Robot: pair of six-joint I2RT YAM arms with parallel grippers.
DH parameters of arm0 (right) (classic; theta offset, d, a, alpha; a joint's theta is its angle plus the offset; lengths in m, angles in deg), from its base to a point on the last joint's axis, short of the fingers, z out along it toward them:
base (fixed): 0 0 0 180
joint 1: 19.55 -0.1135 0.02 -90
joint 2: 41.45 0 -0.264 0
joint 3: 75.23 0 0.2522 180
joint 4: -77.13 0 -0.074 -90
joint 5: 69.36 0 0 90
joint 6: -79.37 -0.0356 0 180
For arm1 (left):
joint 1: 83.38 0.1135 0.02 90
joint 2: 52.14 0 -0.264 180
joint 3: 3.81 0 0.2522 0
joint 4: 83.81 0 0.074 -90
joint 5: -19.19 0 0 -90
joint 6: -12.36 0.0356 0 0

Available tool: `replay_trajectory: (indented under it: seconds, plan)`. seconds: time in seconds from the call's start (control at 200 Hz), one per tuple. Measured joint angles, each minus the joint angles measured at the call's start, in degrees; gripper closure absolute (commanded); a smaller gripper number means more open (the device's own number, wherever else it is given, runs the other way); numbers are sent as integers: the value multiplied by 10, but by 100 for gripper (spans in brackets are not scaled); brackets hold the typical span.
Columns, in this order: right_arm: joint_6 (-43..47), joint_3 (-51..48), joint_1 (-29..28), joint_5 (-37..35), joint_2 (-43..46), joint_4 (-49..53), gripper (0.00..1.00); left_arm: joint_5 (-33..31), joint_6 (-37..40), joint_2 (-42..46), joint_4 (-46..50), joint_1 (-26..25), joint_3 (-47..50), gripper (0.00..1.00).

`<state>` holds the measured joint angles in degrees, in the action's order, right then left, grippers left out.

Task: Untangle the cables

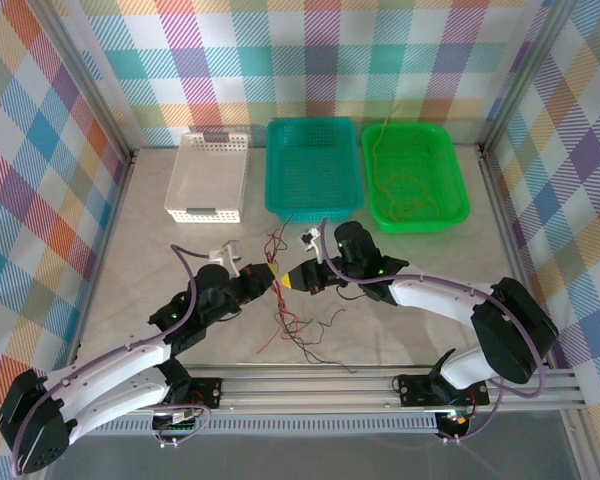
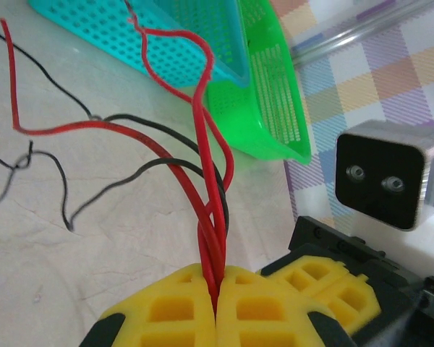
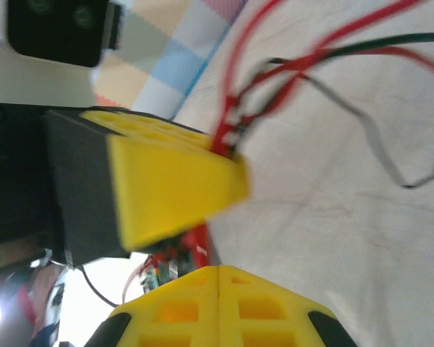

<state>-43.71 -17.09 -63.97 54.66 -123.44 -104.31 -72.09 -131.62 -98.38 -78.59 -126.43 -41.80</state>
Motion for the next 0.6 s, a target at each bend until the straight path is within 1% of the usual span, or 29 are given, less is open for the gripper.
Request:
replay_trajectory:
  seconds: [0.08, 0.195, 0.23, 0.26, 0.32, 0.34, 0.4, 0.47, 0.515, 0.6]
  plan:
    - [2, 0, 8, -14, 5, 12, 100, -6, 5, 29, 14, 13, 5, 92]
    - [4, -1, 14, -27, 6, 22, 100, -8, 10, 49, 30, 20, 12, 83]
    - [4, -1, 14, -28, 6, 22, 100, -8, 11, 52, 32, 21, 15, 83]
    - [4, -2, 14, -28, 6, 22, 100, -8, 11, 54, 37, 22, 17, 85]
    - [1, -4, 14, -20, 6, 15, 100, -7, 14, 55, 40, 23, 20, 99]
    - [-3, -5, 14, -16, 5, 11, 100, -7, 9, 54, 40, 24, 20, 100]
    - [-12, -8, 13, -1, 1, -8, 79, -3, 11, 52, 39, 24, 21, 100]
    - [-27, -14, 12, 20, -6, -42, 68, -2, 13, 43, 38, 24, 21, 100]
    - [-35, -17, 8, 30, -10, -60, 63, -1, 13, 34, 39, 24, 21, 100]
    - [-42, -17, -9, 47, -16, -93, 62, -1, 13, 22, 37, 24, 21, 100]
